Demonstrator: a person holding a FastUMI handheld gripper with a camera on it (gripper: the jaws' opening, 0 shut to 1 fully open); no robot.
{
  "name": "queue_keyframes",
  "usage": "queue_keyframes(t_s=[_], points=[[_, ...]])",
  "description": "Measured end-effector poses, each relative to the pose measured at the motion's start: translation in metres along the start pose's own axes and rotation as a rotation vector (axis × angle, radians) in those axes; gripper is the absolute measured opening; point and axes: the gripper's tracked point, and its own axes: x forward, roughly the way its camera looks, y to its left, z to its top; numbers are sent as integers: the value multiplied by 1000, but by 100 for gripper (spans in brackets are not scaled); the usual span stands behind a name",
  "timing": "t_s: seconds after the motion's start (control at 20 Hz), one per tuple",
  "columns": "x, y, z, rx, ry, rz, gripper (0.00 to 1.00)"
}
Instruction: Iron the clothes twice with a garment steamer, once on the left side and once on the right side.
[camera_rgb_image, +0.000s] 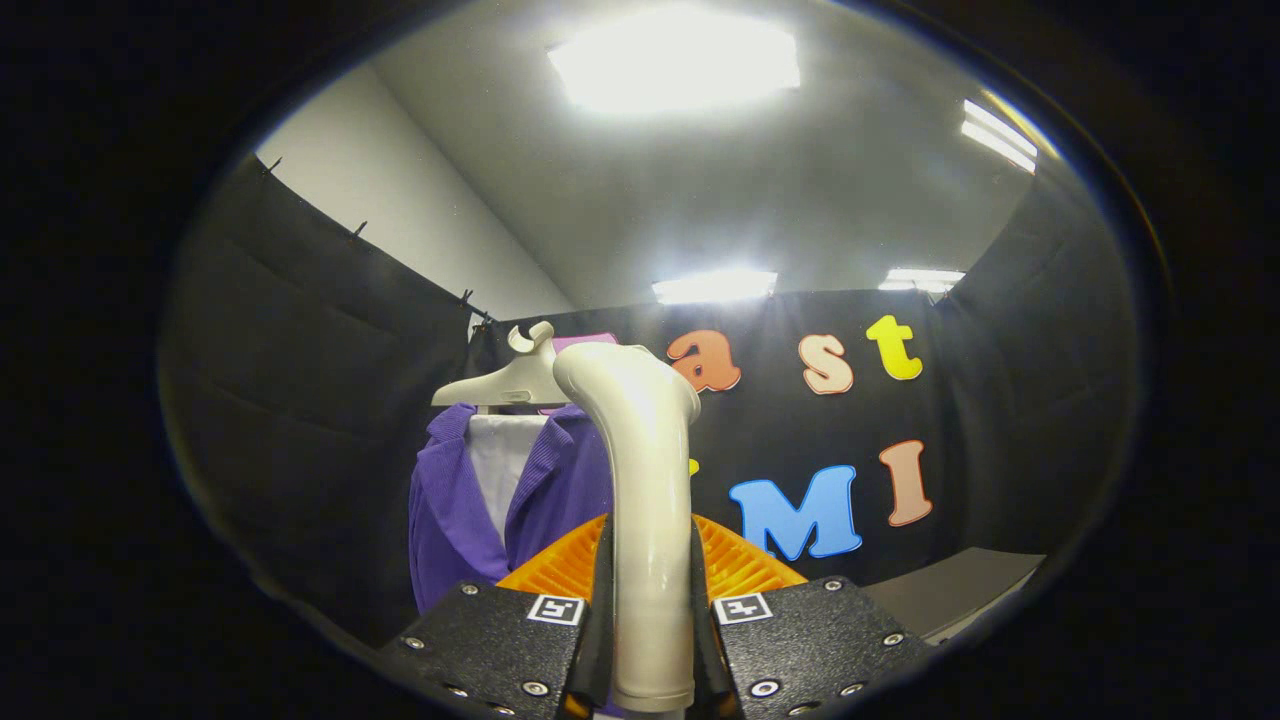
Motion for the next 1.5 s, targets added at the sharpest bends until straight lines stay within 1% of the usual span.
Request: queue_keyframes(t_s=[0.25, 0.45, 0.65, 0.9, 1.25, 1.5], points=[[34, 41, -30, -70, 59, 55, 33], [47, 59, -61, -113, 123, 74, 33], [34, 65, -103, -127, 191, 73, 33], [22, 64, -136, -118, 240, 67, 33], [-21, 55, -190, -110, 340, 63, 33], [-43, 52, -224, -122, 403, 58, 33]])
